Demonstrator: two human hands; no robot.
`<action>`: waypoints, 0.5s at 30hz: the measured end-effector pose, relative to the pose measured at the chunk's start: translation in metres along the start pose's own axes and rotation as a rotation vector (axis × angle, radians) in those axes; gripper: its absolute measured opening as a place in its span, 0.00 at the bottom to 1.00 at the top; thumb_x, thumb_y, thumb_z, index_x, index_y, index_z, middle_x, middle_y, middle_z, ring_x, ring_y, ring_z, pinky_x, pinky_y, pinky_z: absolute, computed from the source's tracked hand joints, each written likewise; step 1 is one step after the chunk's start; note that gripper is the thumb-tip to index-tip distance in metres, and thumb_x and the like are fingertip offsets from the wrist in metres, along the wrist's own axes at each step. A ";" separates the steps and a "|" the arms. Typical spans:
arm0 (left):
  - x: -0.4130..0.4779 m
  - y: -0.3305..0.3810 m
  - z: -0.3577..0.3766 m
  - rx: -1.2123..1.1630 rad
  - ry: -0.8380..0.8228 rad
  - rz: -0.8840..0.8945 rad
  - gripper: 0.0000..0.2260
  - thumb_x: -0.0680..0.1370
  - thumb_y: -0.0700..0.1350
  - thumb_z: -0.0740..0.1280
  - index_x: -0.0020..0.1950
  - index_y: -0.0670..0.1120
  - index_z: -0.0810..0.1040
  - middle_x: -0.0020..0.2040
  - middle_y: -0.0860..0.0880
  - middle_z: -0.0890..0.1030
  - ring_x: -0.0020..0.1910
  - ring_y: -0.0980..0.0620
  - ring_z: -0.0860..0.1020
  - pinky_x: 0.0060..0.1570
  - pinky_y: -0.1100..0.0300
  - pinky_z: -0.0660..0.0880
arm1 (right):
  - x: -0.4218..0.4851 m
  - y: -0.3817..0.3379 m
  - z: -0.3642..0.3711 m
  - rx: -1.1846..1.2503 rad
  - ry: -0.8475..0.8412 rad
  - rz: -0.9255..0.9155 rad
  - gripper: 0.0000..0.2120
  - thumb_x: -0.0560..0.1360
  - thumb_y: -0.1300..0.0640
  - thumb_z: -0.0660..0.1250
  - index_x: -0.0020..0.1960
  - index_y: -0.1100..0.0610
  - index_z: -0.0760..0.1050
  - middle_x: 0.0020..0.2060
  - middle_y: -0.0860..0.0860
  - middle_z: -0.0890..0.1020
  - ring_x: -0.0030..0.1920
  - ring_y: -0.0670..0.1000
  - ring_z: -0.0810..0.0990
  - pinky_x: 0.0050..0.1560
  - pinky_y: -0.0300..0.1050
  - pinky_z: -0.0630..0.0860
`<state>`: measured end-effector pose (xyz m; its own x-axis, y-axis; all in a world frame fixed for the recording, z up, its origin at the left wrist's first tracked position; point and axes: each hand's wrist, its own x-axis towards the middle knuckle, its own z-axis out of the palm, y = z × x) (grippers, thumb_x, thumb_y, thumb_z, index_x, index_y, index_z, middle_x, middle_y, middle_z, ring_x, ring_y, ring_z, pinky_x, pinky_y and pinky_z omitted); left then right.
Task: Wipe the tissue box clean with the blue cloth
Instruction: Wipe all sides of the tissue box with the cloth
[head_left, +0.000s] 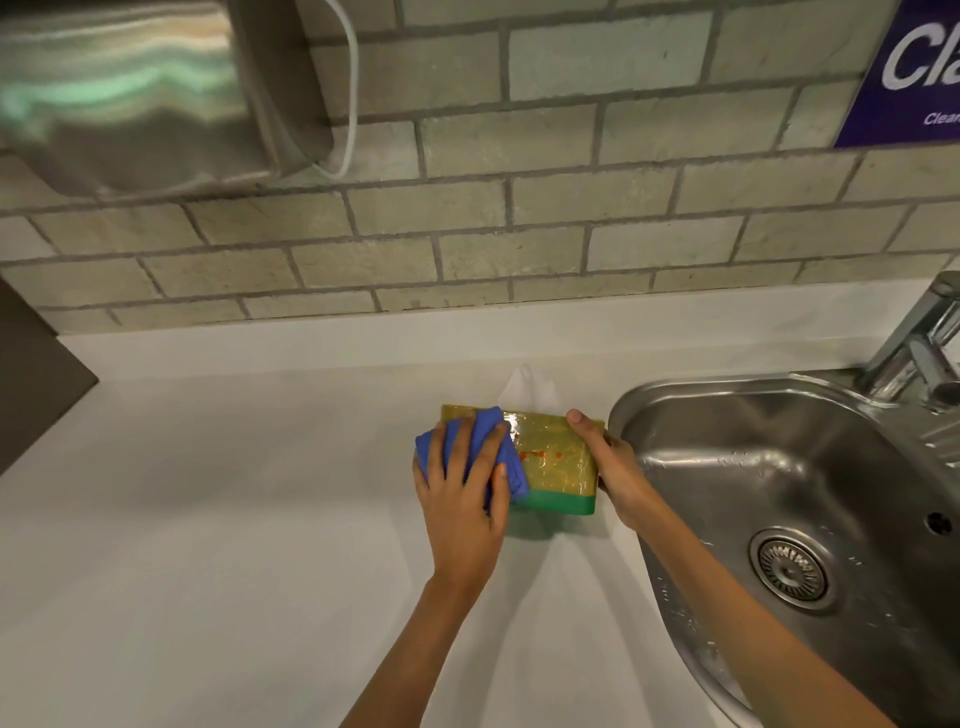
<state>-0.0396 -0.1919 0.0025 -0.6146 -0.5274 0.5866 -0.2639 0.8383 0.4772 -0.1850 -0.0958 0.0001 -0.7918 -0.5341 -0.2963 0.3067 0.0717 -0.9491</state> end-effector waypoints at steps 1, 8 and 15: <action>-0.001 -0.006 0.000 -0.037 0.006 0.005 0.20 0.78 0.48 0.57 0.66 0.42 0.74 0.66 0.41 0.76 0.69 0.43 0.68 0.64 0.37 0.68 | 0.000 0.000 -0.001 -0.009 -0.002 0.000 0.17 0.66 0.39 0.68 0.46 0.51 0.74 0.43 0.50 0.82 0.44 0.49 0.81 0.44 0.41 0.76; 0.027 0.015 -0.001 -0.032 -0.027 -0.166 0.24 0.77 0.47 0.52 0.69 0.36 0.69 0.67 0.35 0.73 0.67 0.35 0.71 0.64 0.35 0.69 | 0.000 -0.002 -0.002 -0.014 -0.018 0.012 0.13 0.69 0.41 0.67 0.45 0.50 0.74 0.42 0.49 0.82 0.42 0.48 0.81 0.40 0.39 0.75; -0.007 0.002 0.005 0.265 -0.136 0.091 0.26 0.78 0.59 0.50 0.69 0.47 0.72 0.69 0.35 0.71 0.71 0.35 0.63 0.65 0.35 0.58 | 0.001 -0.003 -0.002 -0.007 -0.014 0.024 0.21 0.67 0.41 0.69 0.51 0.55 0.75 0.42 0.49 0.82 0.43 0.48 0.81 0.44 0.41 0.76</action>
<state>-0.0400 -0.1858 -0.0041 -0.7340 -0.4400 0.5173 -0.3768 0.8976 0.2289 -0.1880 -0.0947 0.0023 -0.7769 -0.5436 -0.3176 0.3218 0.0907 -0.9425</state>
